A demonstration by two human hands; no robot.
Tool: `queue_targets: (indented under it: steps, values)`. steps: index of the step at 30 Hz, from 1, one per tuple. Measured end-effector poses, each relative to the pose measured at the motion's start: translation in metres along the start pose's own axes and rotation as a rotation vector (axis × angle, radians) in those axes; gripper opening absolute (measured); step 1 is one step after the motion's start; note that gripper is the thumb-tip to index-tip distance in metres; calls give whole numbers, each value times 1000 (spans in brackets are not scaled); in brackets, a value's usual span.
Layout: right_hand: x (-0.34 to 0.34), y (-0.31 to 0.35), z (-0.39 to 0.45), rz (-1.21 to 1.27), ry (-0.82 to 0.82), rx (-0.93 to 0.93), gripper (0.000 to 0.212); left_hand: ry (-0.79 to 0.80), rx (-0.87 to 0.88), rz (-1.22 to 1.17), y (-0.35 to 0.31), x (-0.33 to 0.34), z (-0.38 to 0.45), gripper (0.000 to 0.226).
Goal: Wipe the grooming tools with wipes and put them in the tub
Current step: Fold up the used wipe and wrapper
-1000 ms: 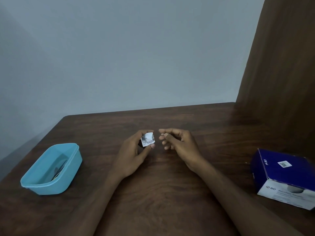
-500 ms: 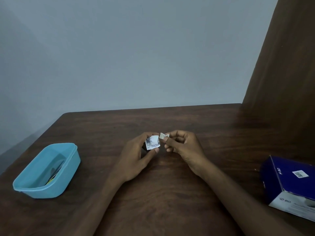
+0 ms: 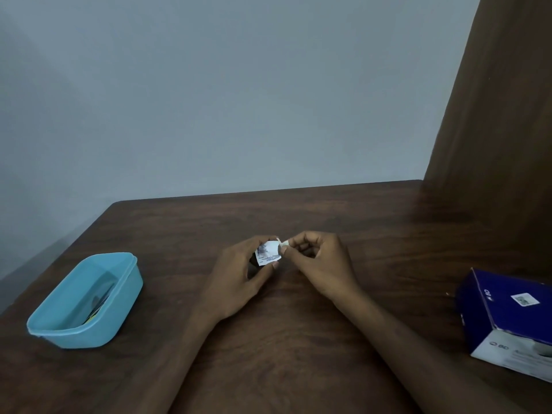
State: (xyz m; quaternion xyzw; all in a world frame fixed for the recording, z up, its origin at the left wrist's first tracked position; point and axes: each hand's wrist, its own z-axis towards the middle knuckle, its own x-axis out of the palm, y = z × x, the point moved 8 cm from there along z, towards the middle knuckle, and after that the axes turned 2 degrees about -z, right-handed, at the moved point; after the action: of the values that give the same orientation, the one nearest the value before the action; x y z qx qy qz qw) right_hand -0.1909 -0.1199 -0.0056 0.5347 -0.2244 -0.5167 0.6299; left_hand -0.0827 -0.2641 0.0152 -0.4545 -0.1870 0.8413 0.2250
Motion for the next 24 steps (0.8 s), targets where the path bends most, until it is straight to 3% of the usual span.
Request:
queue_targets:
  steps: [10, 17, 24]
  values:
    - [6, 8, -6, -30, 94, -50, 3, -66, 24, 67, 3, -1, -1, 42]
    - [11, 7, -5, -74, 76, -61, 16, -24, 64, 21, -7, 1, -2, 46]
    - [16, 13, -8, 16, 253, -34, 26, -13, 29, 4, -9, -1, -3, 47]
